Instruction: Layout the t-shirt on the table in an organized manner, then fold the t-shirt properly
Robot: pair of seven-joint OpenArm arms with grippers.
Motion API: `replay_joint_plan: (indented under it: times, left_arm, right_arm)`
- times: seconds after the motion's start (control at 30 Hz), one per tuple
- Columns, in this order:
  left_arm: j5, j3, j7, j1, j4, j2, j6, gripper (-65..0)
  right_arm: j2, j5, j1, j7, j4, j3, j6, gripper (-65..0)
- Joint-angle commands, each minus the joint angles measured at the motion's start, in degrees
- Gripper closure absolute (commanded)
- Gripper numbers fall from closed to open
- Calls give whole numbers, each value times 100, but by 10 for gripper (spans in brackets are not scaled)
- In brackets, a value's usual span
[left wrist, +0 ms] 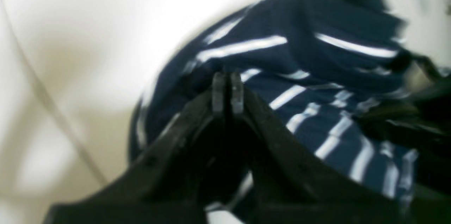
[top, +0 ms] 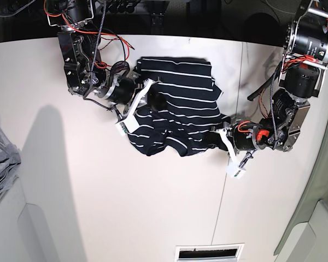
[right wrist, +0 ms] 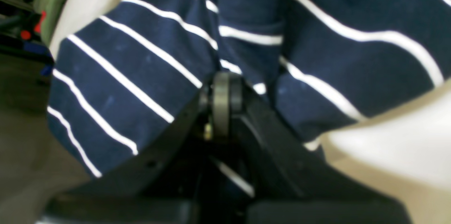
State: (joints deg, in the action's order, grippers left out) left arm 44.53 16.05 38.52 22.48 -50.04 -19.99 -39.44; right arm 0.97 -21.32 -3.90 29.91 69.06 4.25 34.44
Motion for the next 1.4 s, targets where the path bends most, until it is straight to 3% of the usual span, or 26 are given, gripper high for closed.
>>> replay_joint_plan:
  times: [0.0, 0.27, 0.4, 0.53, 0.67, 0.8, 0.97, 1.1, 1.2, 1.3, 1.37]
  left_arm:
    - [264, -33, -44, 105, -282, -105, -56, -14]
    - [809, -74, 437, -603, -2074, -951, -56, -14]
    - [1180, -535, 960, -1213, -2927, -1427, -56, -14]
    - [1353, -1279, 1283, -2164, -3679, -1823, -56, -14]
    - [1353, -2044, 1303, -3423, -4325, -2017, -56, -14]
    - [1303, -2715, 1316, -4852, -4996, -1908, -56, -14]
    - [376, -3169, 1102, -6273, -5307, -1176, -56, -14]
    - [-802, -3171, 564, -6931, -5090, -511, -56, -14]
    - [-1139, -3143, 514, -7110, -4607, -175, -56, -14]
    - [-1185, -2852, 538, -6983, -3818, -153, 658, -14]
    - [-1539, -2459, 671, -6684, -3217, -199, 951, -14]
  right_arm:
    - [44, 59, -35, 127, 155, -15, -83, 0]
    - [48, -76, -31, 809, 1475, -15, -129, 0]
    - [162, -260, 92, 1128, 2092, -15, -168, 0]
    - [479, -616, 555, 1384, 2671, -15, -166, 0]
    - [1008, -863, 1331, 1410, 3257, -15, -166, 0]
    - [1641, -1001, 2299, 1410, 4037, -15, -155, 0]
    - [2396, -1108, 3370, 1405, 4612, -15, -155, 0]
    - [2660, -1104, 3934, 1414, 4566, -15, -138, 0]
    - [2686, -1036, 4382, 1572, 4513, -13, -142, 0]
    - [2677, -935, 4784, 1801, 4275, -11, -160, 0]
    - [2673, -763, 4946, 1836, 3941, -11, -184, 0]
